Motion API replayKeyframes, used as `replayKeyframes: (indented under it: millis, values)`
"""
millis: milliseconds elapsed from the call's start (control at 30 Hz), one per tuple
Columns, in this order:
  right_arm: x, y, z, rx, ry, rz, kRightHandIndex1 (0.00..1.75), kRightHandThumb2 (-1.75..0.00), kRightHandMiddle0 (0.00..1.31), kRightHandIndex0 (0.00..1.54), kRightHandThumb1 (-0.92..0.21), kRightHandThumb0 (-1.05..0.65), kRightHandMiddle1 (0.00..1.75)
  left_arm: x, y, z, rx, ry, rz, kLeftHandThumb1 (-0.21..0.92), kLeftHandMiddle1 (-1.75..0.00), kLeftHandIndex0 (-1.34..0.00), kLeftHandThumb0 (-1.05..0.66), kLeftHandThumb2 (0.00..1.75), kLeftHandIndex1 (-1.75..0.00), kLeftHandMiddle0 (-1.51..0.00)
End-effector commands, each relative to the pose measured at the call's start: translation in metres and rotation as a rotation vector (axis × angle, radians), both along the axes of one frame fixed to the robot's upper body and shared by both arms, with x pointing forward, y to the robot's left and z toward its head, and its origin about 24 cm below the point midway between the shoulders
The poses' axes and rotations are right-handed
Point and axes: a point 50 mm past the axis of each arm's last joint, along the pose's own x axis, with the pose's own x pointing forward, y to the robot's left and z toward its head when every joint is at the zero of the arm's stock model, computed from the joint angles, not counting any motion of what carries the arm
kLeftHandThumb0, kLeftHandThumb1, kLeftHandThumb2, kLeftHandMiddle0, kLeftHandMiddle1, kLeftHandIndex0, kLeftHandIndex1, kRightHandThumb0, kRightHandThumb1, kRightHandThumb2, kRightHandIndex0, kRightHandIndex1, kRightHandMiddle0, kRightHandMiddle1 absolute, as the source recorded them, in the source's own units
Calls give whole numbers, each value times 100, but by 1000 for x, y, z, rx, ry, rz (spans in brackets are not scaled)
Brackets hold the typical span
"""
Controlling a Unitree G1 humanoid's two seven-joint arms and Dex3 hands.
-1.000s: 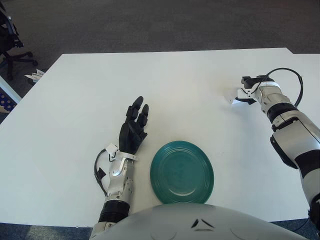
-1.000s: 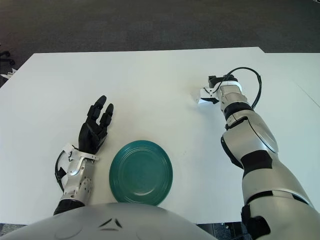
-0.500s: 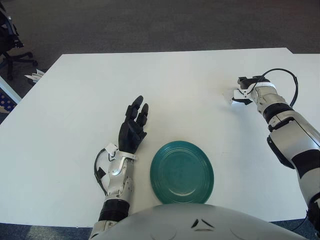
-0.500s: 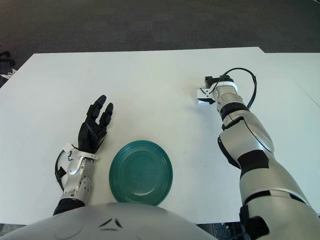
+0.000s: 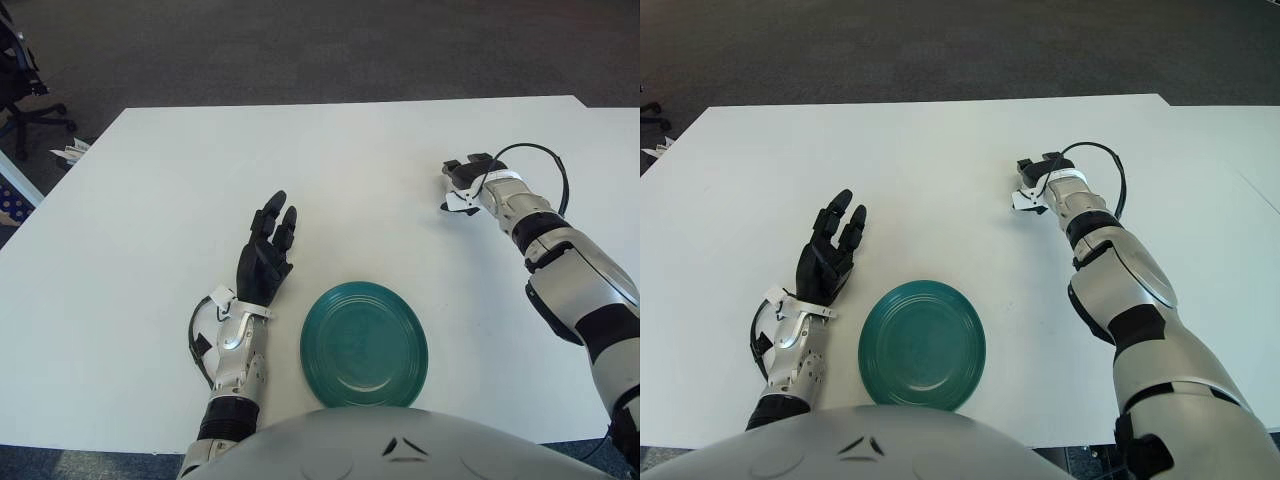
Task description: Put the charger into the plate.
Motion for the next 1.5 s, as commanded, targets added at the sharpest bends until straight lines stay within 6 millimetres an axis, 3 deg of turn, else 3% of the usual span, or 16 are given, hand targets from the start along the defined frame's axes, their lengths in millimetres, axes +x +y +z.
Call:
replayKeyframes:
  millis: [0,433,1467]
  values:
    - [1,-5,5,-43,-26,36,1,-81,0,25,-92,-105,50,-28,-5,-39,-67,166,32,92,-1,0,-104,111,-46,-19]
    - [-5,-14,-1,-92,-39,110,0,-77,0,25,-92,-103,43,-29,-4,-37,-56,121,42,92,-1,0,-104,114,-60,-22]
    - [-9,-23,-1,-93,-19,127,0,-77,0,25,-92,-99,35,-32,5,-39,-56,118,46,92,-1,0,-104,114,-61,-22]
